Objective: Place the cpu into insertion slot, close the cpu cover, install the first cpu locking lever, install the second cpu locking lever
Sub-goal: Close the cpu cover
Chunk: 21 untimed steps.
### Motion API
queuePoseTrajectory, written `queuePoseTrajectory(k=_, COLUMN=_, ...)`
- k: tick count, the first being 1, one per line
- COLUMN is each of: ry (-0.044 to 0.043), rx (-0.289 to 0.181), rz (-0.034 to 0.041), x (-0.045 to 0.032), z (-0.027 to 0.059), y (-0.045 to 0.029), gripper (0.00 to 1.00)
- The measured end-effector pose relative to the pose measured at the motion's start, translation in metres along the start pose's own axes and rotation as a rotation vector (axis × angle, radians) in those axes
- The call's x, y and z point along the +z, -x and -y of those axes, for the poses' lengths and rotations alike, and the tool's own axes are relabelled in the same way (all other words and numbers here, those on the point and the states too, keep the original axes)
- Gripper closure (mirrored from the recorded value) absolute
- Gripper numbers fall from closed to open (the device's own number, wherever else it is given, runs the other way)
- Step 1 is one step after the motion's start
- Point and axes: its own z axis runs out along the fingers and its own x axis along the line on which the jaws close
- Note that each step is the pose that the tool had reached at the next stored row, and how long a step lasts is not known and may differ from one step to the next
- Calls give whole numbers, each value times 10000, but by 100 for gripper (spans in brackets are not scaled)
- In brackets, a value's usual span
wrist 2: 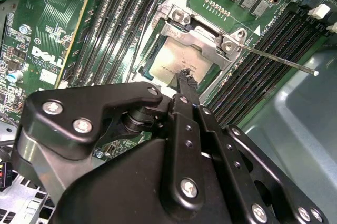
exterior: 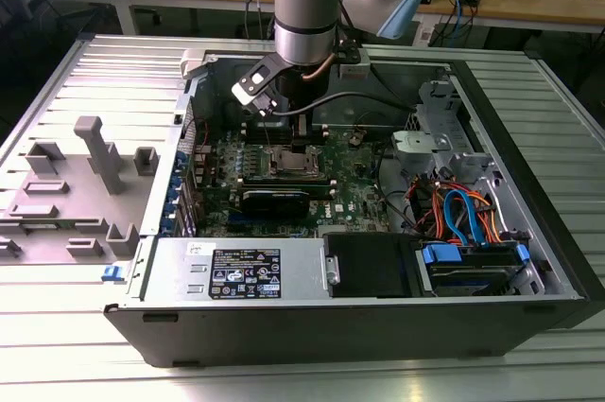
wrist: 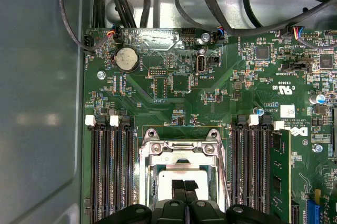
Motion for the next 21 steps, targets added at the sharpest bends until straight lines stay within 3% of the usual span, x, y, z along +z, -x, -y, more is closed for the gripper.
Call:
queuePoseTrajectory(k=3, ry=1, rx=2, rz=-1, x=1, z=6, y=0, gripper=89)
queuePoseTrajectory(k=9, ry=0, rx=0, rz=1, x=17, z=180, y=-2, gripper=89)
queuePoseTrajectory(k=13, ry=6, rx=0, rz=0, x=29, z=217, y=-2, gripper=89)
queuePoseTrajectory(k=21, ry=14, rx=-476, rz=-28, x=108, z=305, y=19, gripper=89)
